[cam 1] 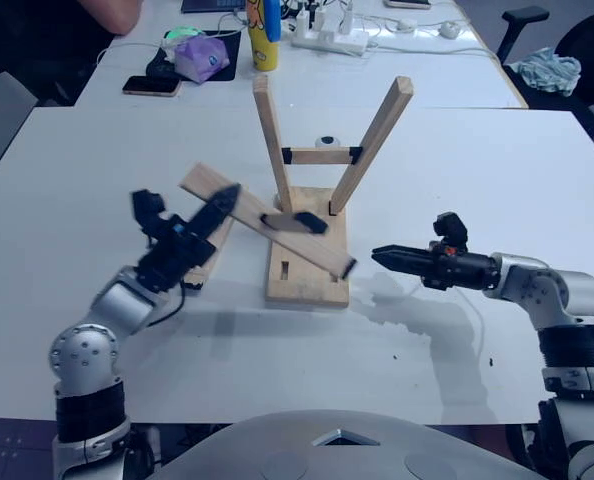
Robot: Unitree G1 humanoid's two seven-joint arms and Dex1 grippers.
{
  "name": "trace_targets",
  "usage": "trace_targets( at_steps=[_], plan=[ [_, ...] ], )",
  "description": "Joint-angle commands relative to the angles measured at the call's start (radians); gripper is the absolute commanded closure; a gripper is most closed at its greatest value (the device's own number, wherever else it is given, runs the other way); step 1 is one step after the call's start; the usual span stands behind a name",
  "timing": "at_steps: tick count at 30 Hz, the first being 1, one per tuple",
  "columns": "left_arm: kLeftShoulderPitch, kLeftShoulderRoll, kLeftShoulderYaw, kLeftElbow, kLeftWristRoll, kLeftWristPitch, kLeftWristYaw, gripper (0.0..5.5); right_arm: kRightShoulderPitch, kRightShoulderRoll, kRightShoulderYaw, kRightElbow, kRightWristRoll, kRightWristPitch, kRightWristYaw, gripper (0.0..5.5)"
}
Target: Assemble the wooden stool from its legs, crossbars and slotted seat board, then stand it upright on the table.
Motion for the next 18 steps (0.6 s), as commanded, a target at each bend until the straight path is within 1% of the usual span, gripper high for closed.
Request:
trace_targets(
  at_steps=[1,4,5,8,13,18],
  plan=[
    [0.014,0.035,0.044,-0.116,-0.029,-0.022,0.137,4.46,0.137,0.015,0.072,-0.143,-0.222,-0.328,-0.074,3.54],
    [0.021,0.042,0.052,-0.176,-0.048,-0.037,0.244,4.46,0.243,0.014,0.101,-0.238,-0.388,-0.592,-0.136,3.54],
    [0.027,0.041,0.047,-0.198,-0.047,-0.042,0.277,4.46,0.274,0.03,0.101,-0.265,-0.447,-0.691,-0.182,3.54],
    [0.024,0.027,0.017,-0.227,-0.037,-0.058,0.329,4.46,0.36,0.051,0.151,-0.313,-0.558,-0.866,-0.237,3.54],
    [-0.002,0.015,-0.019,-0.21,-0.016,-0.083,0.347,4.46,0.414,0.094,0.21,-0.31,-0.651,-0.99,-0.317,3.54],
    [0.019,0.015,-0.03,-0.183,0.013,-0.099,0.318,4.46,0.37,0.129,0.235,-0.223,-0.775,-1.062,-0.43,3.54]
  ],
)
